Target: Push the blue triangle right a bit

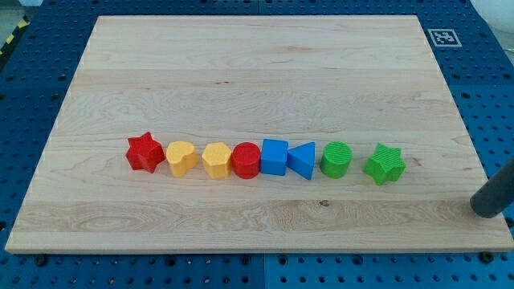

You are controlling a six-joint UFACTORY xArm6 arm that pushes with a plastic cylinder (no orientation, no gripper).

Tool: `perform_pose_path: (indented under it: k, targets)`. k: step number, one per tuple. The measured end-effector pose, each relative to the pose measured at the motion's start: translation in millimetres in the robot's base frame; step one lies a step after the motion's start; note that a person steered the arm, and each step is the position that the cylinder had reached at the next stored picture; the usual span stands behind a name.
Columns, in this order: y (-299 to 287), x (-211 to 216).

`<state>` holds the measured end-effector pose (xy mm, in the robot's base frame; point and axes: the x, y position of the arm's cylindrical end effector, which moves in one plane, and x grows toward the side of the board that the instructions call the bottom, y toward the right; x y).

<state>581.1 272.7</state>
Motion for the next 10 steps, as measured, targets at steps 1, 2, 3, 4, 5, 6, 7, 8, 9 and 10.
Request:
perform_pose_path:
  k: [1, 2, 3, 4, 5, 6, 7, 8, 9, 10]
  targets:
    - [-7, 0]
    - [-51, 1]
    - [-105, 1]
    - [-148, -5]
    - [-175, -16]
    - [-176, -16]
    - [-194, -19]
    - [-228, -24]
    - [-243, -41]
    - [-240, -80]
